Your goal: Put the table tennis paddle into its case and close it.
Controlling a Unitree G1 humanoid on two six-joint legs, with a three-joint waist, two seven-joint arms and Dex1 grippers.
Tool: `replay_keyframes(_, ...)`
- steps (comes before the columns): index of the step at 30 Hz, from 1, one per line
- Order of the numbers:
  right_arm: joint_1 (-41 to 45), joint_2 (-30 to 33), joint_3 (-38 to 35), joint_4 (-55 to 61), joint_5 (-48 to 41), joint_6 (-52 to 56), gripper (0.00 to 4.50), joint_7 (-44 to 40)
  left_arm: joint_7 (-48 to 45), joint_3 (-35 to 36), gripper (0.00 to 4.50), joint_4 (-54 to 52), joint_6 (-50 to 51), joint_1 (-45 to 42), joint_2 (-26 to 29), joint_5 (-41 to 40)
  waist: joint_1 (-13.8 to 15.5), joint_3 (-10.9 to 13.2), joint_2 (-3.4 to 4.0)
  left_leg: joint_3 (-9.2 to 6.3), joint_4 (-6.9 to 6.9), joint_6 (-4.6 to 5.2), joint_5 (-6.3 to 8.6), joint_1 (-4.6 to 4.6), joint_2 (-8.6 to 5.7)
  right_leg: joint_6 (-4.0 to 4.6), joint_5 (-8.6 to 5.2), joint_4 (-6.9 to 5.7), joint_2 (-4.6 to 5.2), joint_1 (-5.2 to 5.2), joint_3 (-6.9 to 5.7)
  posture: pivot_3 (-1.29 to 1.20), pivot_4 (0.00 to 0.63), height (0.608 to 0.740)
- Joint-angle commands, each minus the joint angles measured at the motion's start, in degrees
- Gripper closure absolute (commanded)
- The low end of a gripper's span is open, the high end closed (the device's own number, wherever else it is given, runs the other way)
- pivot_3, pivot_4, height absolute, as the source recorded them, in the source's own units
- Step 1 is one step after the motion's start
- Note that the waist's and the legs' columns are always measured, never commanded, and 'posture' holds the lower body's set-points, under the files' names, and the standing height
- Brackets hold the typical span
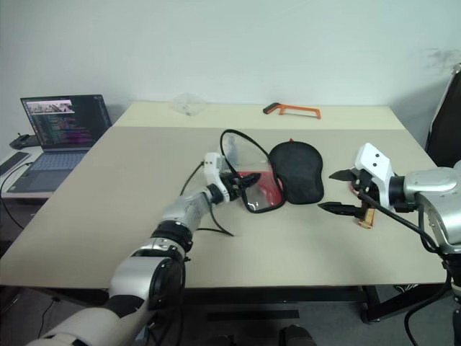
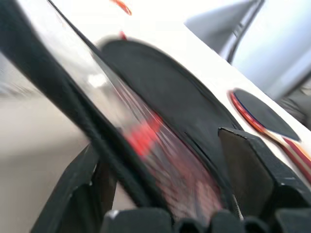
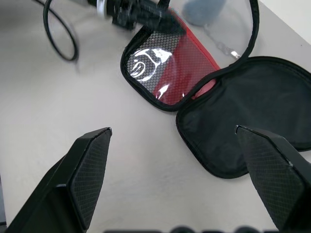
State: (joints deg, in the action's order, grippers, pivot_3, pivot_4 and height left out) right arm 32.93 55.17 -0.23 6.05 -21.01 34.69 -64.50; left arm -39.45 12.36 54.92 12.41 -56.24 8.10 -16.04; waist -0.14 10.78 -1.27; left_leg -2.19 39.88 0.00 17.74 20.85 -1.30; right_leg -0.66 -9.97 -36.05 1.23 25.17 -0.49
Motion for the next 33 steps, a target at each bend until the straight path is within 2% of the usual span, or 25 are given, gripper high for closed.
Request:
replay_keyframes(1, 3.2, -1.3, 0.38, -3.11, 3.66, 1.47, 0.0, 5.89, -2.88, -1.65, 1.31, -9.61, 3.1, 2.82, 2.27, -0.84, 0.04, 0.0, 0.0, -0.01, 0.0, -0.01, -0.01, 0.01, 0.0, 0.0, 0.0, 0.0, 0.03, 0.0, 0.0, 0.0, 0.15, 0.74)
replay_keyframes(4, 9.56, -6.77, 0.05, -12.34, 9.33, 9.72, 0.0, 20.43, -7.59, -5.14, 1.31, -20.09, 8.85, 7.79, 6.21, -0.88, -0.2, 0.0, 0.01, 0.08, 0.02, -0.02, -0.01, -0.03, 0.02, 0.03, 0.02, -0.03, 0.08, 0.0, 0.09, 0.0, 0.15, 0.74)
replay_keyframes(6, 12.63, -10.75, -2.15, -18.13, 11.63, 14.12, 0.0, 29.56, -9.81, -5.7, 1.31, -26.8, 13.76, 10.57, 9.54, -2.49, -0.35, 0.0, 0.01, 0.09, 0.01, -0.09, -0.05, -0.03, 0.05, 0.14, 0.09, -0.04, 0.1, 0.05, 0.11, 0.0, 0.15, 0.74)
replay_keyframes(8, 13.94, -13.35, -4.6, -20.57, 12.54, 16.28, 0.0, 35.14, -11.04, -5.99, 1.31, -32.14, 17.4, 12.78, 12.46, -3.67, -0.16, 0.0, 0.01, 0.01, -0.02, -0.16, -0.09, 0.04, 0.09, 0.23, 0.13, -0.07, 0.09, 0.13, 0.19, 0.0, 0.15, 0.74)
replay_keyframes(9, 14.45, -15.57, -7.57, -21.51, 12.84, 18.03, 0.0, 40.07, -13.48, -5.78, 1.31, -36.11, 20.15, 14.97, 15.76, -5.03, -0.1, -0.01, 0.01, -0.08, -0.05, -0.17, -0.1, 0.06, 0.09, 0.25, 0.14, -0.08, 0.08, 0.13, 0.16, 0.0, 0.15, 0.74)
replay_keyframes(13, 14.08, -21.05, -14.27, -20.77, 14.14, 22.85, 0.0, 51.98, -19.7, -4.64, 1.31, -46.12, 26.1, 21.41, 25.11, -9.22, -0.18, -0.01, 0.06, -0.11, -0.21, -0.16, -0.09, 0.1, 0.08, 0.28, 0.14, -0.08, 0.08, 0.18, 0.16, 0.0, 0.15, 0.74)
replay_keyframes(17, 14.65, -30.59, -23.84, -12.8, 16.59, 30.91, 0.0, 67.7, -24.42, -1.28, 1.31, -51.42, 28.19, 25.66, 32.34, -13.95, -0.19, -0.01, 0.07, -0.11, -0.24, -0.13, -0.07, 0.11, 0.09, 0.28, 0.14, -0.03, 0.08, 0.18, 0.14, 0.0, 0.15, 0.74)
replay_keyframes(22, 14.53, -36.32, -26.02, -8.37, 18.39, 35.81, 0.0, 74.49, -26.09, -0.41, 1.31, -54.95, 30.83, 26.78, 35.08, -18.04, -0.13, -0.01, 0.08, -0.18, -0.2, -0.1, -0.08, 0.08, 0.06, 0.28, 0.12, -0.04, -0.04, 0.12, -0.01, 0.0, 0.15, 0.74)
replay_keyframes(27, 14.06, -37.24, -26.74, -14.72, 20.69, 35.13, 0.0, 79.53, -24.3, -1.59, 1.31, -57.53, 32.14, 26.69, 34.1, -19.79, -0.36, -0.01, 0.08, -0.03, -0.18, -0.03, -0.1, 0.04, -0.01, 0.25, 0.12, 0.0, -0.08, 0.08, -0.01, 0.0, 0.15, 0.74)
replay_keyframes(33, 15.06, -38.01, -27.84, -20.16, 19.24, 32.68, 0.0, 79.65, -22.56, -1.94, 1.31, -59.11, 32.87, 26.93, 33.27, -20.88, -1.44, -0.01, 0.08, -0.02, -0.23, -0.03, -0.11, 0.04, 0.06, 0.26, 0.12, 0.0, -0.08, 0.1, 0.03, 0.0, 0.15, 0.74)
